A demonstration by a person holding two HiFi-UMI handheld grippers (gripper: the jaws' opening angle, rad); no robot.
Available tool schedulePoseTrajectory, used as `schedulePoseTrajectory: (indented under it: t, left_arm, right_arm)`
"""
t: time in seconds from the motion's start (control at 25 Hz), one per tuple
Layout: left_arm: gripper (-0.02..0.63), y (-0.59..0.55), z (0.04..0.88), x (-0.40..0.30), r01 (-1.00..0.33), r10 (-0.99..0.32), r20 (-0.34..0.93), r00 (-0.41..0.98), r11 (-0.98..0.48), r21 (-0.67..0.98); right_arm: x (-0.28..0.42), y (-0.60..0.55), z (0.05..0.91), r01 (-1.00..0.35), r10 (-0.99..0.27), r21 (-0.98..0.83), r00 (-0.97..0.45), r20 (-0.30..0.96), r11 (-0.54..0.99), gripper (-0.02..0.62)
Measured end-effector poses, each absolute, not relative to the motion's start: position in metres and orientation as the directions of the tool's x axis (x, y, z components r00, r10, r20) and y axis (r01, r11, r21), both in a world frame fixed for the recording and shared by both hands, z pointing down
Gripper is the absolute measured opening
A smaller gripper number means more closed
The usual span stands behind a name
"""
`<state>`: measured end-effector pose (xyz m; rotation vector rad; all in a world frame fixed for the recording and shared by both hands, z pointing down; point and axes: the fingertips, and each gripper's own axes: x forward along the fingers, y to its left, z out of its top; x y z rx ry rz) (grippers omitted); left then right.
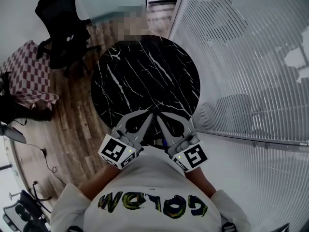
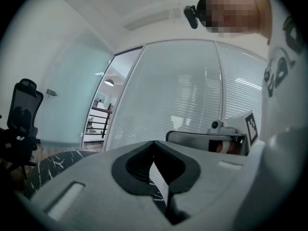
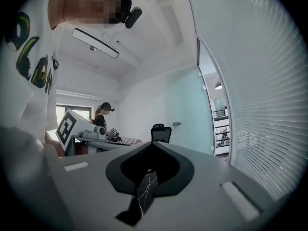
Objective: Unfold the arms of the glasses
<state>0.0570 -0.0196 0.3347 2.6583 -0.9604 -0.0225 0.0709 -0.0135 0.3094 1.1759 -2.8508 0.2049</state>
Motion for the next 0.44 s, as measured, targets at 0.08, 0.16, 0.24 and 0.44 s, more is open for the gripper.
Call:
schedulePoseTrajectory:
  t: [0.08,0.16,0.24,0.44]
  left_arm:
    - [0.002,-0.0191,0.3344,0.0567,-0.623,-0.626,0.092,0.774,-0.727,0.289]
    - [0.002,-0.0178,0.3347,0.0567,-0.623,-0.625,0.094,0.775,-0.730,0.279]
    - [0.002,-0.0169,0.3343,0.0564,-0.627,-0.628,0.096,0.773,-0.730,0.273]
    - [0.002,-0.0161,0.3352,0.0562,-0.628,-0.628,0.099,0.772,-0.729,0.271]
  right_arm:
    - [0.0701,-0.0135,0.3085,-0.705,-0.698,-0.101,-0.710,0.097,0.702,0.002]
    - [0.0698,-0.0128,0.3090,-0.705,-0.698,-0.098,-0.709,0.099,0.703,0.002]
    - [0.0699,-0.0123,0.3099,-0.704,-0.697,-0.101,-0.710,0.100,0.703,0.002]
    - [0.0707,-0.0128,0.3110,-0.703,-0.696,-0.126,-0.711,0.104,0.700,0.002]
